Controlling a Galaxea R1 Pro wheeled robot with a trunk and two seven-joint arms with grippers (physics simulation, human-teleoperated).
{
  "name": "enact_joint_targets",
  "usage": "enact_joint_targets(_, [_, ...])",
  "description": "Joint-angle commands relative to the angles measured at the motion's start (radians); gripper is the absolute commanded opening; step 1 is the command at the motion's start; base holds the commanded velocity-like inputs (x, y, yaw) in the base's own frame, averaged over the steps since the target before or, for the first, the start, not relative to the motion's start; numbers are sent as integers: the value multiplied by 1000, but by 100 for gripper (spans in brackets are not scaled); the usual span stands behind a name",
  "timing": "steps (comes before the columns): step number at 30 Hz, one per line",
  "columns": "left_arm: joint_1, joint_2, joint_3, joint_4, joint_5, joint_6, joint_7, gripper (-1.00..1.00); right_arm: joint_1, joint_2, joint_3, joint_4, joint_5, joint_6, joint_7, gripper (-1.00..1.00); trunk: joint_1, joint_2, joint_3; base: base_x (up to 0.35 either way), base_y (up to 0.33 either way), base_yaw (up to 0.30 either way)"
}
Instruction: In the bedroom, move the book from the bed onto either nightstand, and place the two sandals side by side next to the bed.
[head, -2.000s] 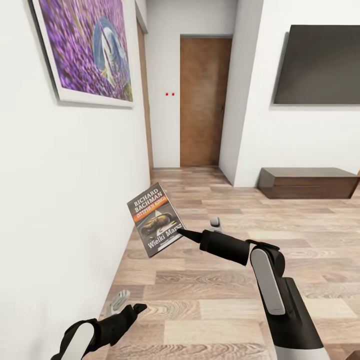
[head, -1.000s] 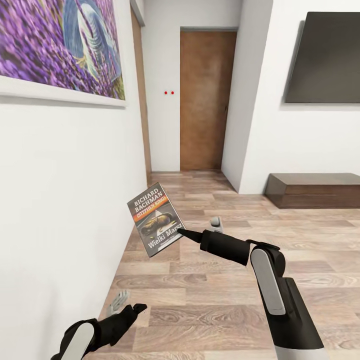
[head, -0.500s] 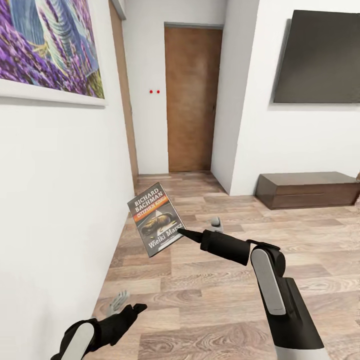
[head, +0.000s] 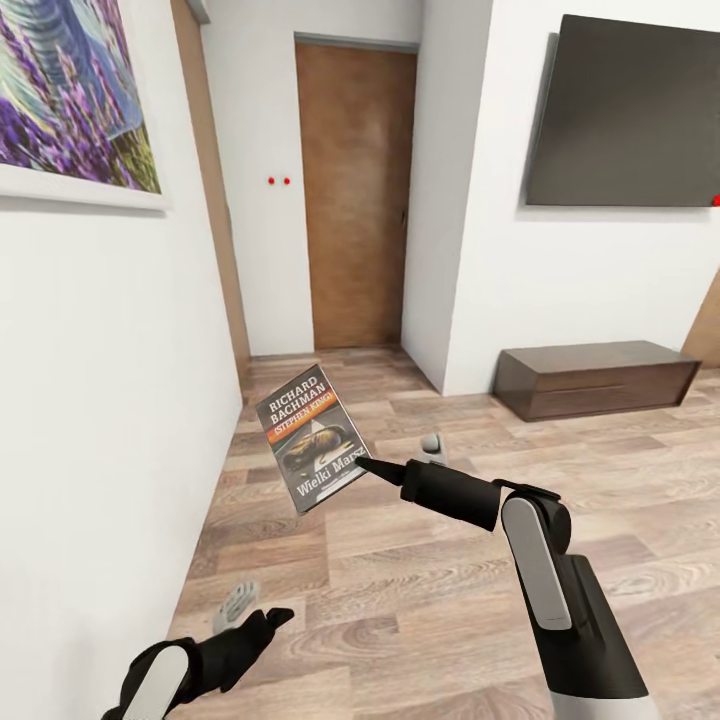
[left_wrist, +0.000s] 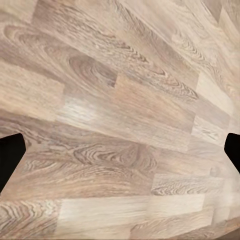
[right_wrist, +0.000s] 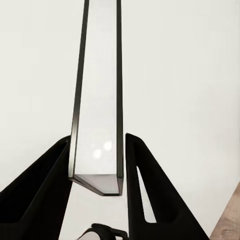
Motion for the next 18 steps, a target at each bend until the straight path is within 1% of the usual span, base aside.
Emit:
enact_joint_targets(1, [-2, 1, -2, 0, 11, 1, 9, 100, -1, 1, -2, -1, -4, 7, 7, -100, 0, 0, -1, 327, 50, -19])
enact_joint_targets(11, [-4, 1, -2, 2, 11, 1, 9, 100, -1, 0, -2, -1, -4, 7, 8, -100, 0, 0, -1, 327, 19, -11])
enact_joint_targets(15, [-5, 1, -2, 7, 11, 1, 9, 100, -4, 0, -9, -1, -4, 7, 8, -100, 0, 0, -1, 327, 4, -107])
enact_joint_targets(17, [-7, 1, -2, 12, 11, 1, 9, 100, -6, -1, -26, -1, -4, 7, 7, -100, 0, 0, -1, 327, 2, -169])
enact_joint_targets(18, [-8, 1, -2, 17, 10, 1, 9, 100, -8, -5, -53, -1, -5, 7, 7, -100, 0, 0, -1, 327, 1, -209])
